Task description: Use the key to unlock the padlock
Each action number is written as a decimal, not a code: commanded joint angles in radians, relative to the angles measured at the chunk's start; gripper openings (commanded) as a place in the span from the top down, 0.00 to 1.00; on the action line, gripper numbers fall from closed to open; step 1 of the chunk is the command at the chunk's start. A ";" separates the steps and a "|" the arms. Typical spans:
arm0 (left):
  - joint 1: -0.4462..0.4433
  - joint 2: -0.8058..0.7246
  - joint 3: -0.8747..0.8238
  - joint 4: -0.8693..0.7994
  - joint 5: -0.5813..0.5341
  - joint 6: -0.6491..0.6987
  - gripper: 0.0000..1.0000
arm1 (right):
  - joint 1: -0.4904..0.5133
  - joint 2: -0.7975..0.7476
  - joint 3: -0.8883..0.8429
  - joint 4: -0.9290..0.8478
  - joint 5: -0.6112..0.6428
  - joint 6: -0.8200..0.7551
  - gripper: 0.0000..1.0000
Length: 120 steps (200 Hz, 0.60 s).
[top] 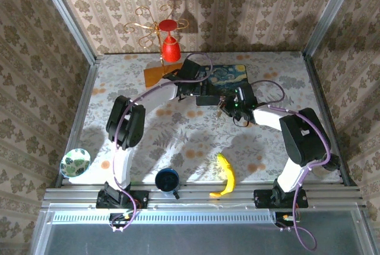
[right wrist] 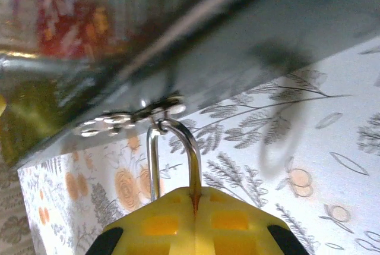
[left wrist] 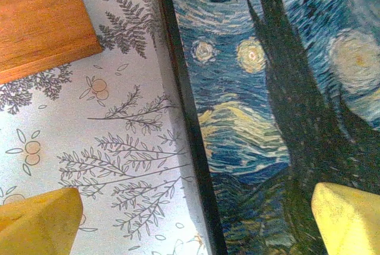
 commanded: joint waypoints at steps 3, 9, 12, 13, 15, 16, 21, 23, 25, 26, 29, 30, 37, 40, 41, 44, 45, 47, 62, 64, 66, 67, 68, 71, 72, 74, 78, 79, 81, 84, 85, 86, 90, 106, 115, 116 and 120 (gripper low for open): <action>-0.027 0.047 0.044 -0.064 -0.103 0.073 0.00 | -0.007 -0.073 -0.053 0.016 0.074 0.074 1.00; -0.033 0.056 0.056 -0.080 -0.120 0.080 0.01 | -0.009 -0.083 -0.064 0.022 0.083 0.084 1.00; -0.035 0.061 0.060 -0.087 -0.128 0.085 0.01 | -0.009 -0.087 -0.069 0.025 0.086 0.089 1.00; -0.037 0.062 0.062 -0.089 -0.130 0.086 0.02 | -0.009 -0.087 -0.071 0.026 0.087 0.091 1.00; -0.039 0.065 0.066 -0.093 -0.133 0.088 0.02 | -0.010 -0.092 -0.074 0.028 0.089 0.095 1.00; -0.040 0.067 0.068 -0.095 -0.136 0.090 0.02 | -0.010 -0.094 -0.076 0.030 0.091 0.097 1.00; -0.044 0.072 0.074 -0.104 -0.143 0.094 0.04 | -0.012 -0.102 -0.081 0.030 0.096 0.104 1.00; -0.045 0.075 0.076 -0.108 -0.148 0.097 0.05 | -0.011 -0.104 -0.082 0.028 0.098 0.108 1.00; -0.047 0.077 0.078 -0.111 -0.152 0.097 0.05 | -0.011 -0.106 -0.083 0.026 0.101 0.110 1.00; -0.049 0.077 0.080 -0.113 -0.154 0.097 0.06 | -0.011 -0.107 -0.084 0.026 0.103 0.111 1.00; -0.051 0.080 0.082 -0.118 -0.160 0.099 0.07 | -0.013 -0.111 -0.085 0.021 0.107 0.114 1.00; -0.052 0.080 0.082 -0.119 -0.161 0.100 0.08 | -0.013 -0.113 -0.086 0.019 0.110 0.116 1.00; -0.057 0.083 0.084 -0.124 -0.171 0.106 0.13 | -0.014 -0.120 -0.090 0.015 0.120 0.124 1.00; -0.060 0.085 0.084 -0.125 -0.174 0.107 0.16 | -0.017 -0.123 -0.093 0.015 0.124 0.128 1.00; -0.060 0.086 0.085 -0.126 -0.175 0.107 0.17 | -0.018 -0.124 -0.093 0.015 0.125 0.129 1.00; -0.062 0.087 0.084 -0.128 -0.177 0.107 0.20 | -0.018 -0.127 -0.096 0.014 0.129 0.133 1.00; -0.063 0.088 0.085 -0.128 -0.177 0.107 0.20 | -0.019 -0.128 -0.097 0.014 0.130 0.133 1.00; -0.064 0.088 0.084 -0.130 -0.179 0.107 0.22 | -0.021 -0.130 -0.099 0.013 0.132 0.136 1.00; -0.069 0.093 0.077 -0.134 -0.172 0.104 0.32 | -0.029 -0.141 -0.112 0.016 0.145 0.152 1.00; -0.070 0.094 0.076 -0.135 -0.171 0.105 0.34 | -0.031 -0.142 -0.112 0.016 0.146 0.154 1.00; -0.071 0.094 0.075 -0.135 -0.168 0.103 0.35 | -0.032 -0.143 -0.113 0.015 0.146 0.156 1.00; -0.071 0.094 0.074 -0.135 -0.168 0.102 0.36 | -0.033 -0.143 -0.114 0.016 0.147 0.157 1.00; -0.070 0.095 0.073 -0.135 -0.167 0.102 0.36 | -0.034 -0.143 -0.114 0.015 0.147 0.158 1.00; -0.070 0.096 0.071 -0.136 -0.164 0.101 0.38 | -0.037 -0.145 -0.115 0.016 0.147 0.161 1.00; -0.071 0.096 0.070 -0.136 -0.164 0.101 0.39 | -0.038 -0.145 -0.115 0.017 0.146 0.161 1.00; -0.072 0.096 0.069 -0.136 -0.162 0.101 0.39 | -0.039 -0.145 -0.116 0.018 0.145 0.164 1.00; -0.073 0.096 0.067 -0.136 -0.160 0.099 0.39 | -0.043 -0.145 -0.118 0.021 0.143 0.166 1.00; -0.073 0.096 0.066 -0.137 -0.160 0.099 0.39 | -0.044 -0.145 -0.118 0.022 0.142 0.167 1.00; -0.073 0.096 0.064 -0.138 -0.160 0.098 0.40 | -0.045 -0.145 -0.119 0.024 0.141 0.169 1.00; -0.073 0.096 0.062 -0.138 -0.158 0.098 0.40 | -0.047 -0.145 -0.119 0.025 0.140 0.171 1.00; -0.072 0.096 0.060 -0.137 -0.158 0.098 0.40 | -0.047 -0.145 -0.119 0.025 0.139 0.172 1.00; -0.073 0.096 0.059 -0.137 -0.157 0.098 0.40 | -0.048 -0.144 -0.119 0.025 0.139 0.172 1.00; -0.073 0.096 0.055 -0.137 -0.156 0.098 0.41 | -0.050 -0.143 -0.119 0.027 0.137 0.175 1.00; -0.072 0.089 0.038 -0.135 -0.155 0.096 0.50 | -0.055 -0.145 -0.119 0.033 0.133 0.183 1.00; -0.072 0.085 0.030 -0.132 -0.154 0.097 0.53 | -0.056 -0.146 -0.120 0.039 0.135 0.190 1.00; -0.072 0.085 0.028 -0.132 -0.154 0.096 0.53 | -0.057 -0.146 -0.120 0.038 0.135 0.191 1.00; -0.073 0.082 0.024 -0.131 -0.152 0.097 0.53 | -0.058 -0.148 -0.122 0.041 0.135 0.195 1.00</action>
